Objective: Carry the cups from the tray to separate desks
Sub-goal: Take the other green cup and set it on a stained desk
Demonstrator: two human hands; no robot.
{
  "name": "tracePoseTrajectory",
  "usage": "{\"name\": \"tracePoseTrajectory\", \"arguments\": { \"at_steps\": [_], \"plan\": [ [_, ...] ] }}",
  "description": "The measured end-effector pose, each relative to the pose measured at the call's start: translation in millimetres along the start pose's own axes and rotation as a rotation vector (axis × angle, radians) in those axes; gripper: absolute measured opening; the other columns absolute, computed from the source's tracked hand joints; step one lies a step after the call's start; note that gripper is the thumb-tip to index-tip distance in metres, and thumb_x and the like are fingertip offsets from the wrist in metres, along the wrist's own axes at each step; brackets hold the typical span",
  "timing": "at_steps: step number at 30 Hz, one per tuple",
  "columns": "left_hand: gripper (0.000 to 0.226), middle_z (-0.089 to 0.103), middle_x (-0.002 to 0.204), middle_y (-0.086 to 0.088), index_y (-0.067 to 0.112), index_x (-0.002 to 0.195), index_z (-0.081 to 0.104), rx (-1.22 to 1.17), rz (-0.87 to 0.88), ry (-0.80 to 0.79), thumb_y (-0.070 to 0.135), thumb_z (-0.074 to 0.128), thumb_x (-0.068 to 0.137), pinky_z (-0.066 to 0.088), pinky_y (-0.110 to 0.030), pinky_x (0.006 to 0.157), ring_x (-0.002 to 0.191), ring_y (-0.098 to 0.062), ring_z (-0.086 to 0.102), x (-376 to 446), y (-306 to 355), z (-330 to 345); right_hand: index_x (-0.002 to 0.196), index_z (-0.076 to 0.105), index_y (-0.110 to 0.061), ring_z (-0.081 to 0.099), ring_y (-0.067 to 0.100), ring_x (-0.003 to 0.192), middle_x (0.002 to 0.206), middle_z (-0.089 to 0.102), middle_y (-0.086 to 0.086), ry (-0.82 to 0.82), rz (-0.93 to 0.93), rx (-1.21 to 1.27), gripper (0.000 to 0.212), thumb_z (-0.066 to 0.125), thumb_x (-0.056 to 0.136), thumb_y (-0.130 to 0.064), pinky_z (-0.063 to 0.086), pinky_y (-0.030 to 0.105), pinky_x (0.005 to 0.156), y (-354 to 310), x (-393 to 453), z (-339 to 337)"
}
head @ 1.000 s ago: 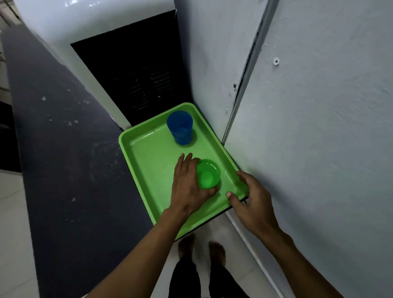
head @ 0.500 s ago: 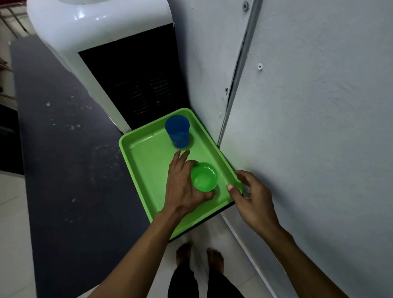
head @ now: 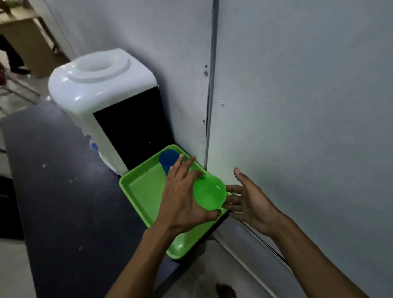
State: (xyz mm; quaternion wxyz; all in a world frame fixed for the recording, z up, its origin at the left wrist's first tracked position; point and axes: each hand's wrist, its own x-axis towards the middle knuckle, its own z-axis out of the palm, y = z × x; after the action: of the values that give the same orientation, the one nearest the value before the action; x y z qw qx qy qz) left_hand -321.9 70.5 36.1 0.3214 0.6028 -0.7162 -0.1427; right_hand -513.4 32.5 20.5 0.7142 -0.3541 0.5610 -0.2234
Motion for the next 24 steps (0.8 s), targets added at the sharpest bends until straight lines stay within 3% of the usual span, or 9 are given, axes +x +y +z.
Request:
{"name": "tracePoseTrajectory", "arguments": {
  "at_steps": [4, 7, 9, 12, 15, 24],
  "plan": [
    [0.082, 0.044, 0.147, -0.005, 0.016, 0.109, 0.062, -0.026, 0.168, -0.092, 0.056, 0.082, 0.04, 0.026, -0.044, 0.117, 0.147, -0.021, 0.019, -6, 21, -17, 0.107, 0.071, -0.019, 0.064, 0.024, 0.085, 0.096, 0.071, 0.01, -0.005, -0.044, 0.104, 0.075, 0.045, 0.073, -0.08, 0.043, 0.038, 0.084, 11, -44, 8],
    [0.082, 0.043, 0.148, -0.004, 0.017, 0.11, 0.063, -0.048, 0.277, -0.17, 0.058, 0.076, 0.04, 0.021, -0.036, 0.117, 0.147, -0.019, 0.017, -18, 44, -22, 0.102, 0.073, -0.015, 0.062, 0.029, 0.088, 0.094, 0.07, 0.011, 0.053, -0.08, 0.155, 0.079, 0.053, 0.065, -0.083, 0.043, 0.042, 0.089, 30, -80, 12],
    [0.084, 0.042, 0.149, -0.004, 0.017, 0.111, 0.063, -0.067, 0.333, -0.223, 0.062, 0.071, 0.04, 0.025, -0.042, 0.118, 0.147, -0.019, 0.017, -28, 60, -21, 0.109, 0.071, -0.015, 0.061, 0.029, 0.088, 0.098, 0.068, 0.012, 0.103, -0.099, 0.164, 0.086, 0.062, 0.057, -0.082, 0.044, 0.042, 0.088, 45, -104, 14],
    [0.087, 0.04, 0.15, -0.002, 0.017, 0.112, 0.063, -0.092, 0.424, -0.288, 0.064, 0.069, 0.039, 0.029, -0.048, 0.115, 0.147, -0.018, 0.017, -45, 87, -13, 0.103, 0.073, -0.022, 0.062, 0.028, 0.083, 0.099, 0.067, 0.011, 0.215, -0.152, 0.215, 0.069, 0.069, 0.057, -0.073, 0.046, 0.042, 0.084, 70, -145, 9],
    [0.089, 0.038, 0.151, 0.0, 0.018, 0.113, 0.062, -0.115, 0.514, -0.359, 0.066, 0.07, 0.039, 0.029, -0.047, 0.115, 0.148, -0.016, 0.015, -63, 117, 0, 0.099, 0.074, -0.023, 0.063, 0.027, 0.079, 0.093, 0.068, 0.009, 0.314, -0.184, 0.293, 0.059, 0.068, 0.063, -0.069, 0.047, 0.042, 0.082, 95, -187, -1],
    [0.092, 0.036, 0.153, 0.002, 0.019, 0.115, 0.061, -0.218, 0.8, -0.613, 0.07, 0.064, 0.038, 0.025, -0.039, 0.117, 0.148, -0.011, 0.009, -144, 247, 50, 0.106, 0.072, -0.016, 0.07, 0.032, 0.084, 0.094, 0.072, 0.013, 0.671, -0.212, 0.51, 0.068, 0.067, 0.062, -0.068, 0.053, 0.053, 0.086, 194, -331, -46]
  ]
}}
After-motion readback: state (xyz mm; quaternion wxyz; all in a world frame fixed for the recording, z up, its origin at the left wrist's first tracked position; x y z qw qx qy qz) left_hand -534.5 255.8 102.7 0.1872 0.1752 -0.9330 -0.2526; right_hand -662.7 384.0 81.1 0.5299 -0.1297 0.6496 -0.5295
